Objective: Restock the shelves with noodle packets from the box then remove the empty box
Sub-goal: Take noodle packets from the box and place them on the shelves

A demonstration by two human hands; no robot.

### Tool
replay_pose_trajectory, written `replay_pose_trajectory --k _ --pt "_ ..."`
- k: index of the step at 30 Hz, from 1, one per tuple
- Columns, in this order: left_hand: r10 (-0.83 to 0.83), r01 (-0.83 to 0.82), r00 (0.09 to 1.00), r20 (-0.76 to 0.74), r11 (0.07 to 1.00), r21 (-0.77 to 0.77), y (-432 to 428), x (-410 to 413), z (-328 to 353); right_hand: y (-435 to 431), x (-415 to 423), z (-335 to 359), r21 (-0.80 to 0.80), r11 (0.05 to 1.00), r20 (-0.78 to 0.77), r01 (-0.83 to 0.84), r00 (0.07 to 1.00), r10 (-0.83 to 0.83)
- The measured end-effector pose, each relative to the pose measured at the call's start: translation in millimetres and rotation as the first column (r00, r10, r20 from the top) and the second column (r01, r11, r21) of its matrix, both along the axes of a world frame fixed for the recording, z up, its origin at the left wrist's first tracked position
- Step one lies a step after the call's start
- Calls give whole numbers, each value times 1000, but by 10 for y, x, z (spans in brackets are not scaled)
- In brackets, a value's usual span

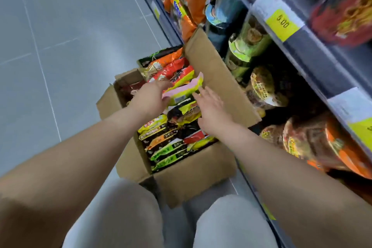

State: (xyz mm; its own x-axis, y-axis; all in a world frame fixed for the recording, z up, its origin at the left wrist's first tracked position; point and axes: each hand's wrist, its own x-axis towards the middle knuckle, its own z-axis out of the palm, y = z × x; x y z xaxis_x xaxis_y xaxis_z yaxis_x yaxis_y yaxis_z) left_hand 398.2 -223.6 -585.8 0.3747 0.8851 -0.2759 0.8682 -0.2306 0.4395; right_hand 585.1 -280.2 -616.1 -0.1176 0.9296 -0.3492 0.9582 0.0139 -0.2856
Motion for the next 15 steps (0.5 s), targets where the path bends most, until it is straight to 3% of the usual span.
replay_pose_trajectory --k 3,8,12,15 --pt "-56 52 998 34 993 102 18 63 -314 -58 24 -425 136 982 187 -134 976 107" --pt "-107 116 991 -77 986 121 73 187 -627 -226 40 -790 262 951 335 -164 940 70" --pt "-136 193 964 -227 949 250 151 297 -829 -242 79 -892 325 926 370 -191 927 61" --pt "-116 253 913 -391 913 320 201 403 -945 -258 174 -922 359 917 255 -174 963 83"
